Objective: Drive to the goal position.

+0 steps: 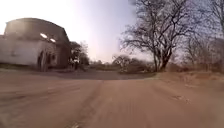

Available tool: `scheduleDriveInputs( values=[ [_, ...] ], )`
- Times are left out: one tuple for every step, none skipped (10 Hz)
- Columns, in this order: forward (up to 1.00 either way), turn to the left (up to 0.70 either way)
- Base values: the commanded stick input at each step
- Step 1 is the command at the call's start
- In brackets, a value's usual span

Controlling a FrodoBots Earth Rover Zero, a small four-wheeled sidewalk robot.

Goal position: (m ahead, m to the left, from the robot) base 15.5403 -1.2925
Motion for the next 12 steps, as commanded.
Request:
scheduleDriveInputs(
  values=[
    [0.7,0.0],
    [0.7,0.0],
    [0.7,0.0],
    [0.7,0.0],
    [0.7,0.0],
    [0.7,0.0],
    [0.7,0.0],
    [0.7,0.0],
    [0.7,0.0],
    [0.7,0.0],
    [0.7,0.0],
    [0.7,0.0]
  ],
)
